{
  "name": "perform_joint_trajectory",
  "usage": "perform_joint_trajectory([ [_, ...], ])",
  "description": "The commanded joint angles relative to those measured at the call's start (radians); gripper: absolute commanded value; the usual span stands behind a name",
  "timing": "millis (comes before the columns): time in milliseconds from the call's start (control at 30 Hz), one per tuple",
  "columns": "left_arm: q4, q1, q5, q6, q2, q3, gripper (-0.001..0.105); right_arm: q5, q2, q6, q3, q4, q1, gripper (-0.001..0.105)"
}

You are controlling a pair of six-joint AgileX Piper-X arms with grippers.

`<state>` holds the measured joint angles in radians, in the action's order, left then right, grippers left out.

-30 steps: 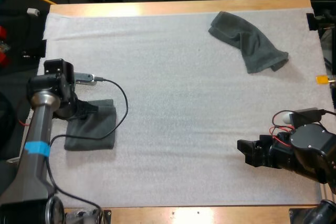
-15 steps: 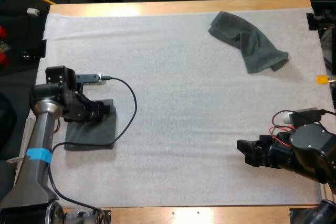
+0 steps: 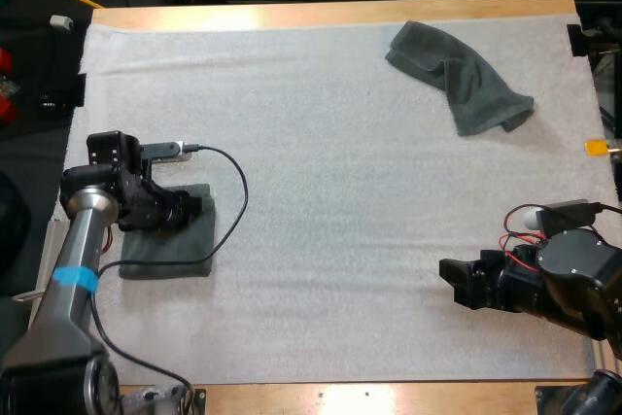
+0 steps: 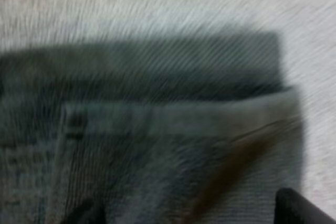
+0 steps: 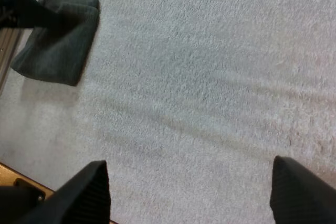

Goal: Pick towel from pile, fold and stack

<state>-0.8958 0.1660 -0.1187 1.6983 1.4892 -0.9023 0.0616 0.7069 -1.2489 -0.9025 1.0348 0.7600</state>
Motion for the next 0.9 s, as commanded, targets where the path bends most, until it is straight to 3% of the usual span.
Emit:
perform_joint_trajectory([
  [0, -0.011, 0.004, 0.0, 0.01, 0.014, 0.001, 0.062, 0.009, -0.002, -0.003, -0.005, 0.003, 0.001, 0.063],
  [433, -0.073, 0.01, -0.015, 0.002, 0.078, -0.025, 0.062, 0.009, -0.002, -0.003, -0.005, 0.003, 0.001, 0.063],
  [667, -0.083, 0.01, -0.013, 0.003, -0.036, -0.089, 0.062, 0.009, -0.002, -0.003, -0.005, 0.001, 0.001, 0.063],
  [867, -0.09, -0.007, -0.06, 0.008, -0.168, -0.097, 0.062, 0.009, -0.002, -0.009, -0.005, -0.018, 0.001, 0.063],
])
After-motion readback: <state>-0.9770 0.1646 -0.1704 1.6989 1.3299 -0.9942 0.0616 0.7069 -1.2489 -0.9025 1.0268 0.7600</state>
